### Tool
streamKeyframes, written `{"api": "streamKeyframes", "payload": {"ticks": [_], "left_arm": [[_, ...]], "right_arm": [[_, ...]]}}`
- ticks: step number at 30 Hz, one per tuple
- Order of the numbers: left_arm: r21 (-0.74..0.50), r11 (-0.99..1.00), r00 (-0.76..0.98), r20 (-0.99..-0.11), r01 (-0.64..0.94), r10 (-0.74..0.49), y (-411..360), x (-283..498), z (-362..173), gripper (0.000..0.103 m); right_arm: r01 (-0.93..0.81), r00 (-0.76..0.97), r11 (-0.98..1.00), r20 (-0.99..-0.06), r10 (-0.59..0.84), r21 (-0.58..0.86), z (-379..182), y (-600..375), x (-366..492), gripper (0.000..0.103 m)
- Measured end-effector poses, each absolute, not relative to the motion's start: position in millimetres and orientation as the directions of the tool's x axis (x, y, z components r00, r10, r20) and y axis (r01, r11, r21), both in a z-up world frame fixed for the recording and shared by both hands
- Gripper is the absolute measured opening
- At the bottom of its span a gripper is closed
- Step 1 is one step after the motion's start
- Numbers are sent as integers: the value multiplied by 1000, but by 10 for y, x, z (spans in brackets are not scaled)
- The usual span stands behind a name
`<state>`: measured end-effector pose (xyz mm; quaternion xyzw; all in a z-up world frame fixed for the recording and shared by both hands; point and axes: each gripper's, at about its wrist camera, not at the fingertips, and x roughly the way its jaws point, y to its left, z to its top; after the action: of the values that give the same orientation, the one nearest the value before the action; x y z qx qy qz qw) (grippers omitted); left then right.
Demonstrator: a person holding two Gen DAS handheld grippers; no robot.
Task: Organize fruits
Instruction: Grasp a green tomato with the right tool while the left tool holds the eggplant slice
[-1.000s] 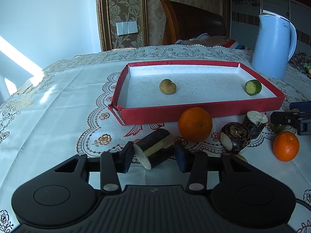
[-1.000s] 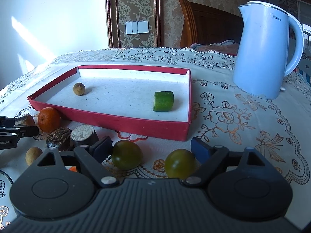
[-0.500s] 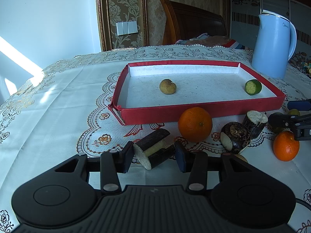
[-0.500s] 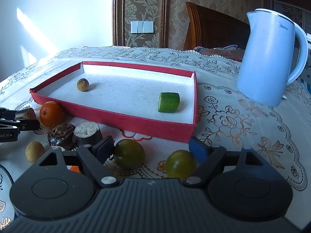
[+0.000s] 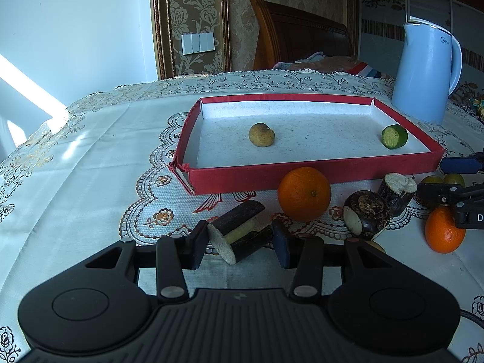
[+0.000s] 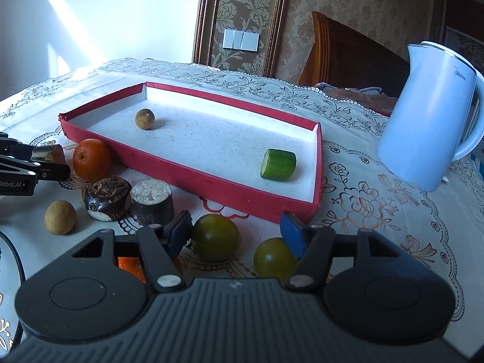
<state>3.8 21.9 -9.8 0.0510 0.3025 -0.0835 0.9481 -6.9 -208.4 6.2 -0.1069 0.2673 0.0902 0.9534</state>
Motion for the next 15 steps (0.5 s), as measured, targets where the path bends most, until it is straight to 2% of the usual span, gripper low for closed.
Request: {"api": "streamKeyframes", "payload": {"ticks": [4,6,10,15], "left_arm": [[41,981,802,-582,189,-131,217,34,-99,45],[37,981,802,-582,189,-132,226,36,-99,45],[37,981,802,-582,189,-132,230,36,-99,45],[34,982,802,-582,188,-134,230,38,-96,45]], "right_arm": [[-245,823,955,-557,114,-166,87,-2066,-18,63],[-238,826,956,-553,107,-170,82,-2053,-11,56],[-213,843,962,-529,92,-172,52,-2024,-48,52],[-206,860,958,-504,81,-197,37,-1975,-131,41]]}}
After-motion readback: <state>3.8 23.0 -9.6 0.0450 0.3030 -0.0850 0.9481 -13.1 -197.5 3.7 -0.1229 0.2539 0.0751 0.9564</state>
